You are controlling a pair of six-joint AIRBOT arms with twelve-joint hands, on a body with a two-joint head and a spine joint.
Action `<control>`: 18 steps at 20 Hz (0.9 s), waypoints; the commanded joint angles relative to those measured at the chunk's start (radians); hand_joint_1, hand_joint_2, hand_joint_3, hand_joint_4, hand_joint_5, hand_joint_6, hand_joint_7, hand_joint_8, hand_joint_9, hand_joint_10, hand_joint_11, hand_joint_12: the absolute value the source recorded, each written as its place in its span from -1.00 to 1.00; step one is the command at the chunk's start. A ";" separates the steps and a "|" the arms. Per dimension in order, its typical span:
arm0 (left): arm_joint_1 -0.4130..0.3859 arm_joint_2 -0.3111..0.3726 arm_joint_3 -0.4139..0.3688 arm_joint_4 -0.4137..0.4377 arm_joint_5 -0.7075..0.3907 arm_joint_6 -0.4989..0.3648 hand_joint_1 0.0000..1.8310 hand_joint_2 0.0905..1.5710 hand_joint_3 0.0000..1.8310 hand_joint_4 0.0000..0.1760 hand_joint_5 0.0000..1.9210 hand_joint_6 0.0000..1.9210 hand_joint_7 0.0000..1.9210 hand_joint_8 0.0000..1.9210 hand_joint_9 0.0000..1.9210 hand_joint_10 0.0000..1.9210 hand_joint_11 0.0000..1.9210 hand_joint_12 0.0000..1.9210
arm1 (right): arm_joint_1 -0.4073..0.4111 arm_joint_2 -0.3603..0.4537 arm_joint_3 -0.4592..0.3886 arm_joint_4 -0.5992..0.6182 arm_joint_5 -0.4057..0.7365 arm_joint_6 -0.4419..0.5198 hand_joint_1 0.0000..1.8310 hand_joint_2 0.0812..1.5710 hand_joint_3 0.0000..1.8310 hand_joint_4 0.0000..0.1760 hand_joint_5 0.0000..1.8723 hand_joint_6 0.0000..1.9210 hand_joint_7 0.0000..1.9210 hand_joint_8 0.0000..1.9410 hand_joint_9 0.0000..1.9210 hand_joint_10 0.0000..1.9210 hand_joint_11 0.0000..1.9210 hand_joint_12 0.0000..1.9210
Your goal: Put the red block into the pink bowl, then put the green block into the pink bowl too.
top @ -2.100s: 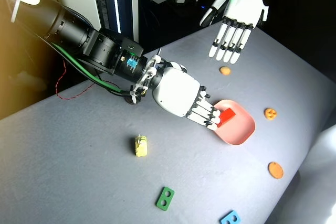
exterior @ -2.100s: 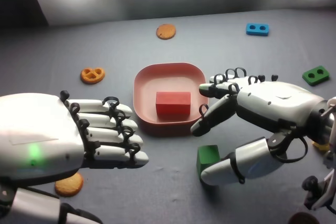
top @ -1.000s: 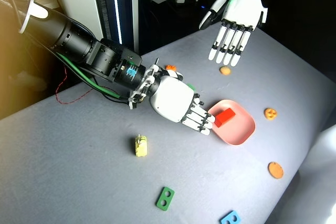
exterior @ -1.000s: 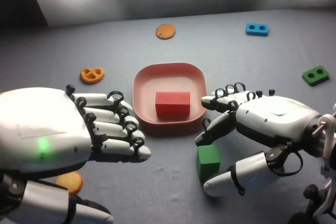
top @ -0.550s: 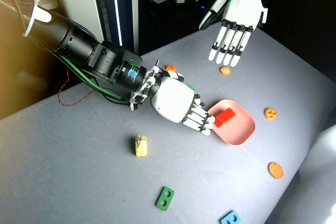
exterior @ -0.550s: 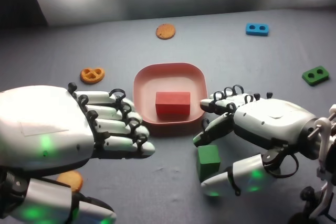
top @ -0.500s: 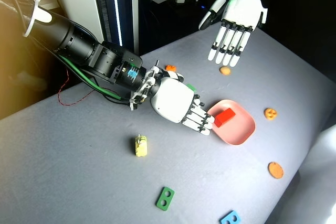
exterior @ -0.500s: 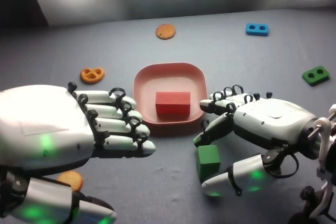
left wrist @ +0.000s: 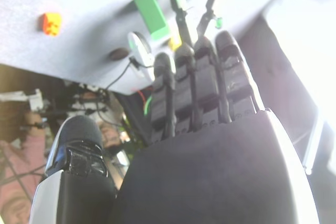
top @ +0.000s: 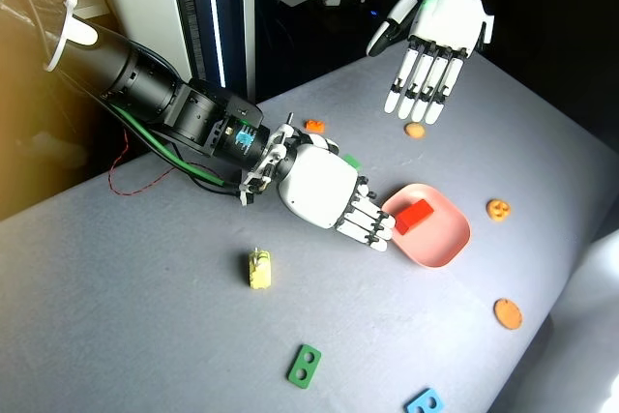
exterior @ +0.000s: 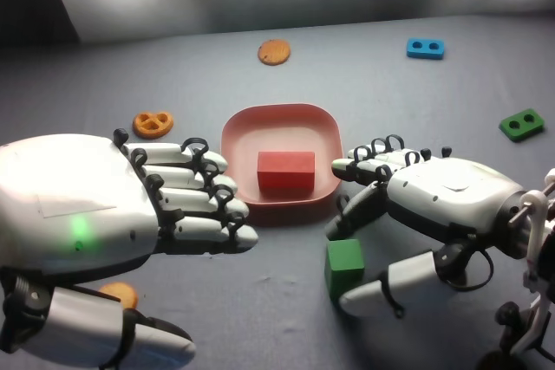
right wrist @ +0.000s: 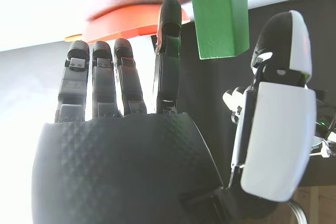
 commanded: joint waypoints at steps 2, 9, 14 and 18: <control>-0.014 0.004 -0.003 -0.032 -0.054 -0.003 -1.00 0.60 -1.00 -1.00 -0.72 -1.00 -0.78 -1.00 -0.84 -1.00 -1.00 -0.75 | 0.004 0.004 -0.001 -0.024 0.094 0.004 0.22 0.17 -1.00 0.99 0.53 -0.82 -0.76 -0.99 -1.00 -1.00 -1.00 -1.00; -0.016 0.004 -0.002 -0.032 -0.054 -0.003 -1.00 0.58 -1.00 -1.00 -0.71 -1.00 -0.77 -1.00 -0.85 -1.00 -1.00 -0.76 | 0.008 0.004 -0.001 -0.024 0.095 0.004 0.22 0.17 -1.00 1.00 0.54 -0.83 -0.70 -0.97 -1.00 -1.00 -1.00 -1.00; -0.017 0.004 -0.002 -0.032 -0.054 -0.003 -1.00 0.59 -1.00 -1.00 -0.71 -1.00 -0.77 -0.99 -0.84 -1.00 -1.00 -0.73 | 0.011 0.005 -0.001 -0.024 0.096 0.004 0.23 0.17 -1.00 1.00 0.54 -0.83 -0.68 -0.98 -0.98 -0.99 -1.00 -1.00; -0.018 0.004 -0.002 -0.032 -0.054 -0.003 -1.00 0.59 -1.00 -1.00 -0.64 -1.00 -0.69 -1.00 -0.76 -1.00 -1.00 -0.53 | 0.020 0.007 -0.001 -0.024 0.096 0.004 0.23 0.17 -1.00 1.00 0.56 -0.87 -0.63 -1.00 -0.96 -0.99 -1.00 -1.00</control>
